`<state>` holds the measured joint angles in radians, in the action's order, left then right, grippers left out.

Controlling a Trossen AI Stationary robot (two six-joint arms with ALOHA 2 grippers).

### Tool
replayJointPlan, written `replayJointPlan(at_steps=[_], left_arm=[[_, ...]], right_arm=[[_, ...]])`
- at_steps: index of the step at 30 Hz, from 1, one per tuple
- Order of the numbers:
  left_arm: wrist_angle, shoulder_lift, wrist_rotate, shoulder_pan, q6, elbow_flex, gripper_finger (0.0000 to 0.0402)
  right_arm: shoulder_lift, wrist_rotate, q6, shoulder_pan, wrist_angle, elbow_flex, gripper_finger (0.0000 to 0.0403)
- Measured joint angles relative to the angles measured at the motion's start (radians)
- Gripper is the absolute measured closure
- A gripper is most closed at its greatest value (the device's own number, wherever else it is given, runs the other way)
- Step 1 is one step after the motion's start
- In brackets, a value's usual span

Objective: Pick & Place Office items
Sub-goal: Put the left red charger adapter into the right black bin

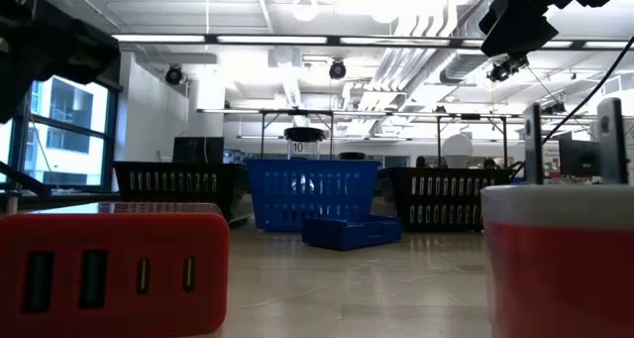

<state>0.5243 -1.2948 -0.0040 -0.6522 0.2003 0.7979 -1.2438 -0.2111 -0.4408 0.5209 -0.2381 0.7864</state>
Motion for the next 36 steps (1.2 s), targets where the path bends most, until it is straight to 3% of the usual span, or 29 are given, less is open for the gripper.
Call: replayJointPlan(at_steps=[15,24,29,36], left_arm=[[0.022,-0.153,-0.036,0.000,-0.006,0.000,0.0172],[0.019,-0.168,-0.088,0.000,-0.028,0.000,0.0174],[0.018,-0.174,-0.106,0.002,-0.029,-0.001,0.0203],[0.015,-0.179,-0.106,0.002,-0.028,-0.003,0.0277]], right_arm=[[0.000,0.000,0.002,-0.018,0.034,0.000,0.0156],[0.000,0.004,0.002,-0.055,0.032,0.000,0.0156],[0.000,0.005,0.002,-0.057,0.031,0.000,0.0156],[0.000,0.004,0.028,-0.057,0.032,0.000,0.0156]])
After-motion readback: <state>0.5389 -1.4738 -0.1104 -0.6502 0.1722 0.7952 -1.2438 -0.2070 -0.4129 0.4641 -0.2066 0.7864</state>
